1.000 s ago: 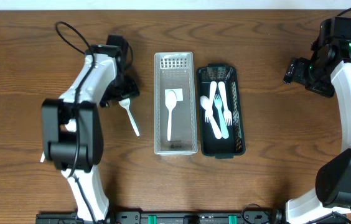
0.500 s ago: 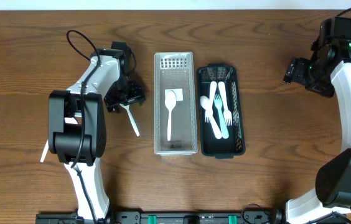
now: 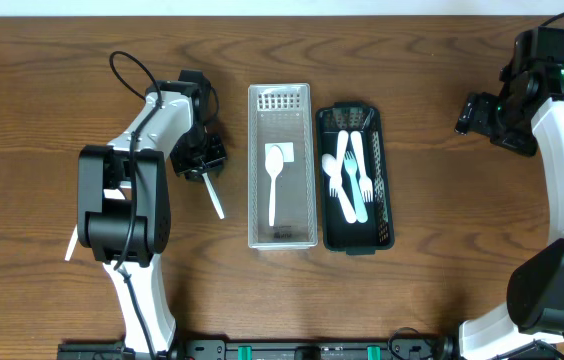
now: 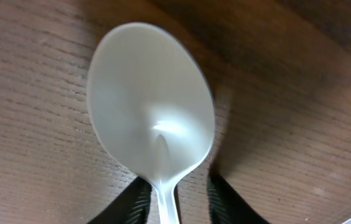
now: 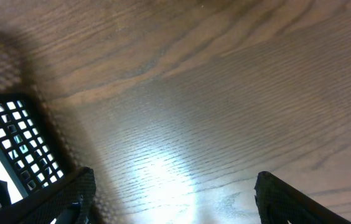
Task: Pack container
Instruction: 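Lower the left gripper onto the next white spoon and grasp it, then carry the spoon with the left gripper into the clear basket and release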
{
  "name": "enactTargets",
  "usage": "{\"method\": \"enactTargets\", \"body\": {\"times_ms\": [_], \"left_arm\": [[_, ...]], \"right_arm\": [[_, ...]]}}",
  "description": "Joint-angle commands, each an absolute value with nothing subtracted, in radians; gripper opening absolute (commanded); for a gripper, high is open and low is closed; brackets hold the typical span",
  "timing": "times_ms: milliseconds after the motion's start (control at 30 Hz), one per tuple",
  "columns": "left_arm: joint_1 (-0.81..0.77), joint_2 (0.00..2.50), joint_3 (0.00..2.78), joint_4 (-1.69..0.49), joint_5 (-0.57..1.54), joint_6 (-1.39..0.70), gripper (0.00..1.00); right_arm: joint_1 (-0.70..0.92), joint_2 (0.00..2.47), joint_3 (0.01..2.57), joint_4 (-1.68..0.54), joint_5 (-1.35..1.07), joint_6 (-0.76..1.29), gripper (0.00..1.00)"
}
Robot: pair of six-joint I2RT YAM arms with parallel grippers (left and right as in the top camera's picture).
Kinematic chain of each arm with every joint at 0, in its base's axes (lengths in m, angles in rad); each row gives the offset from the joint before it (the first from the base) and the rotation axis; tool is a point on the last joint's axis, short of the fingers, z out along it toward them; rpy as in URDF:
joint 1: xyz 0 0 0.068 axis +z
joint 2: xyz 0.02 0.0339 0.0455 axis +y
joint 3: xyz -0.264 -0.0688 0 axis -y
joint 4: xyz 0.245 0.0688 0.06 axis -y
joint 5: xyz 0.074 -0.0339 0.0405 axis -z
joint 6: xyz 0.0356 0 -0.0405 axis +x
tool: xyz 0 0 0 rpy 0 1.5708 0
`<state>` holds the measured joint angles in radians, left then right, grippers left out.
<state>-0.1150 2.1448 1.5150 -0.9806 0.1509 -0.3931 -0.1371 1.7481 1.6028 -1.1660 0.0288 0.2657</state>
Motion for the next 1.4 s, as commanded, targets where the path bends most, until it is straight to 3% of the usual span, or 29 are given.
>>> {"method": "enactTargets", "body": {"times_ms": [0,233,300,567,767,1000,1200,1267,1300,1367], "left_arm": [[-0.117,2.150,1.498,-0.979,0.146,-0.389,0.28],[-0.117,2.111,1.510,-1.002,0.085,-0.356,0.19],[-0.117,2.086,1.525,-1.022,0.077,-0.351,0.12],[-0.173,1.850,1.543,-1.037,0.066,-0.344,0.11],[-0.344,1.687,1.543,-1.029,0.047,-0.303,0.11],[-0.533,1.726,1.541,-1.004,-0.004,-0.304,0.11],[-0.577,1.835,1.539,-0.974,-0.005,-0.304,0.11],[-0.575,1.866,1.539,-0.975,-0.005,-0.304,0.17],[-0.573,1.879,1.539,-0.976,-0.005,-0.304,0.32],[-0.572,1.890,1.539,-0.975,-0.006,-0.303,0.36]], "right_arm": [[-0.143,1.754,1.597,-1.167,0.025,0.253,0.85],[-0.143,1.754,1.597,-1.167,0.025,0.253,0.86],[-0.143,1.754,1.597,-1.167,0.025,0.253,0.86],[-0.143,1.754,1.597,-1.166,0.025,0.253,0.86],[-0.143,1.754,1.597,-1.161,0.025,0.253,0.86],[-0.143,1.754,1.597,-1.158,0.025,0.253,0.86],[-0.143,1.754,1.597,-1.159,0.025,0.253,0.86],[-0.143,1.754,1.597,-1.159,0.025,0.253,0.85],[-0.143,1.754,1.597,-1.159,0.025,0.253,0.86],[-0.143,1.754,1.597,-1.160,0.025,0.253,0.86]]}}
